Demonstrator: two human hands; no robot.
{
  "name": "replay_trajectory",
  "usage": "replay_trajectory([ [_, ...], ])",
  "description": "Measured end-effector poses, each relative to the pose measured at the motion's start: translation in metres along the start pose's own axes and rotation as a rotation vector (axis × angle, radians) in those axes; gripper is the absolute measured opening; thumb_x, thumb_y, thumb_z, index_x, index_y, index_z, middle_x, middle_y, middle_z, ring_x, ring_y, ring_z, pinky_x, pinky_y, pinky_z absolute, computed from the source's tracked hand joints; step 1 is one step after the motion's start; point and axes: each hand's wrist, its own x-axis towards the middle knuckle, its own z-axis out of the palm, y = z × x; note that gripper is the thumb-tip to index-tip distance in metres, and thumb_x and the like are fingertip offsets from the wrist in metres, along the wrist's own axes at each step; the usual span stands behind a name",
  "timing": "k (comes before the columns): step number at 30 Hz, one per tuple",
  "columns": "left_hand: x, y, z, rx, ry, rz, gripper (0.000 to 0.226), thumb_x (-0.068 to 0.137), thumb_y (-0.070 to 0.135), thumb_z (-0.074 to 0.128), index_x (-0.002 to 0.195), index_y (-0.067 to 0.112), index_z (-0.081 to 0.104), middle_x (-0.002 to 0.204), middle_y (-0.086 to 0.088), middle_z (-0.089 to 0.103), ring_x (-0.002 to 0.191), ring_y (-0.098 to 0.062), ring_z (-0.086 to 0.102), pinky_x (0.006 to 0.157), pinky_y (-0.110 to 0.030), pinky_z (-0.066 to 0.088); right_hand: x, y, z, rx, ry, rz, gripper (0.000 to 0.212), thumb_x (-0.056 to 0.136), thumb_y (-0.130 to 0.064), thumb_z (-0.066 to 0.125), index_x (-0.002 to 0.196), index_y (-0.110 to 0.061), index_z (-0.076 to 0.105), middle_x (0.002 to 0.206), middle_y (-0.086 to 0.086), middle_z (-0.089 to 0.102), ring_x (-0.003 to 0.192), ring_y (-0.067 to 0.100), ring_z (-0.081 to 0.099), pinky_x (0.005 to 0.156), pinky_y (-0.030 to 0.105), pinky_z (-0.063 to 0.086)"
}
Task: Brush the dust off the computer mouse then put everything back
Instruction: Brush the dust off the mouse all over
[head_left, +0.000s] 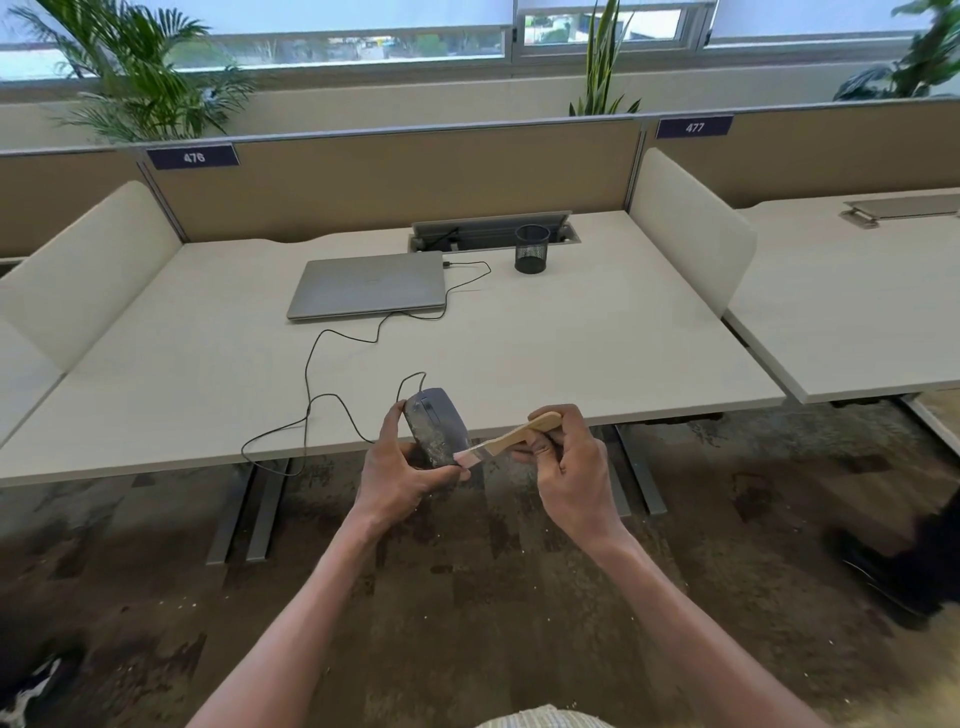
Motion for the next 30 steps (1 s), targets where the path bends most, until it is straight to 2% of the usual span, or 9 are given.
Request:
replay_trajectory([
  [4,-0.001,-0.001,-0.002,-0.02,-0.009,-0.006,0.128,0.048,0.053,0.098,0.151,0.034,0.026,0.105,-0.004,0.077,0.088,-0.011,0.076,0.082,-0.031,0.062,0.003,0.004,0.0,-0.021,0.064,0.047,0.018,0.098,-0.003,0.059,0.113,-0.012,0.052,0.097,0.001,0.074,0.088,0.004,0.075,0.068,0.031,0.065],
  [7,-0.002,-0.001,-0.003,-0.013,-0.005,-0.001,0.131,0.047,0.056,0.097,0.153,0.033,0.024,0.101,-0.003,0.077,0.085,-0.01,0.076,0.08,-0.03,0.062,0.006,0.003,-0.001,-0.012,0.115,0.064,0.016,0.099,-0.006,0.058,0.113,-0.011,0.052,0.097,0.002,0.074,0.087,0.005,0.076,0.067,0.031,0.065],
  [10,-0.003,0.0,-0.003,-0.016,-0.003,-0.004,0.131,0.047,0.052,0.098,0.154,0.031,0.023,0.103,-0.003,0.077,0.086,-0.009,0.076,0.08,-0.027,0.061,0.006,-0.001,0.0,0.031,0.091,0.054,0.018,0.099,-0.005,0.058,0.112,-0.015,0.051,0.097,-0.004,0.073,0.083,-0.001,0.075,0.065,0.024,0.063],
  [13,-0.004,0.002,-0.002,-0.023,-0.019,0.002,0.131,0.047,0.052,0.097,0.154,0.031,0.024,0.101,-0.002,0.077,0.083,-0.006,0.076,0.073,-0.016,0.059,0.005,-0.001,0.003,0.016,0.04,0.066,0.016,0.1,-0.007,0.059,0.112,-0.014,0.052,0.097,0.001,0.074,0.081,0.0,0.075,0.063,0.025,0.063],
  [15,-0.005,0.002,-0.002,0.001,-0.016,0.001,0.133,0.048,0.053,0.097,0.155,0.031,0.022,0.103,-0.004,0.077,0.084,-0.01,0.076,0.075,-0.022,0.061,0.007,0.001,0.004,-0.012,0.058,0.078,0.015,0.1,-0.01,0.059,0.112,-0.015,0.051,0.095,0.002,0.074,0.079,0.001,0.075,0.059,0.026,0.063],
  [17,-0.006,0.001,-0.003,0.02,-0.003,-0.016,0.134,0.048,0.053,0.098,0.155,0.033,0.02,0.111,-0.009,0.075,0.092,-0.019,0.075,0.086,-0.039,0.062,0.009,0.003,0.003,-0.056,0.101,0.067,0.014,0.101,-0.014,0.059,0.112,-0.015,0.051,0.094,0.002,0.074,0.082,0.005,0.076,0.055,0.027,0.062],
  [19,-0.006,0.002,-0.004,0.013,-0.006,-0.034,0.134,0.047,0.053,0.098,0.155,0.035,0.021,0.117,-0.013,0.073,0.098,-0.024,0.074,0.093,-0.048,0.059,0.012,0.003,0.001,-0.075,0.133,0.049,0.015,0.101,-0.013,0.058,0.113,-0.014,0.051,0.096,0.003,0.074,0.086,0.009,0.076,0.057,0.024,0.061],
  [24,-0.008,0.006,-0.006,-0.004,-0.009,-0.017,0.133,0.044,0.058,0.095,0.153,0.036,0.022,0.098,-0.003,0.077,0.081,-0.007,0.075,0.082,-0.029,0.061,0.015,0.002,0.001,0.01,0.057,0.04,0.019,0.098,0.001,0.056,0.114,-0.009,0.052,0.105,0.007,0.073,0.097,0.013,0.075,0.078,0.033,0.064],
  [30,-0.007,0.005,-0.008,-0.023,-0.006,-0.015,0.129,0.048,0.053,0.094,0.154,0.03,0.024,0.102,-0.007,0.077,0.088,-0.015,0.076,0.084,-0.041,0.063,0.008,0.008,-0.008,-0.003,-0.075,0.081,0.024,0.097,0.012,0.047,0.108,-0.009,0.052,0.098,0.008,0.07,0.092,0.015,0.075,0.079,0.035,0.064],
])
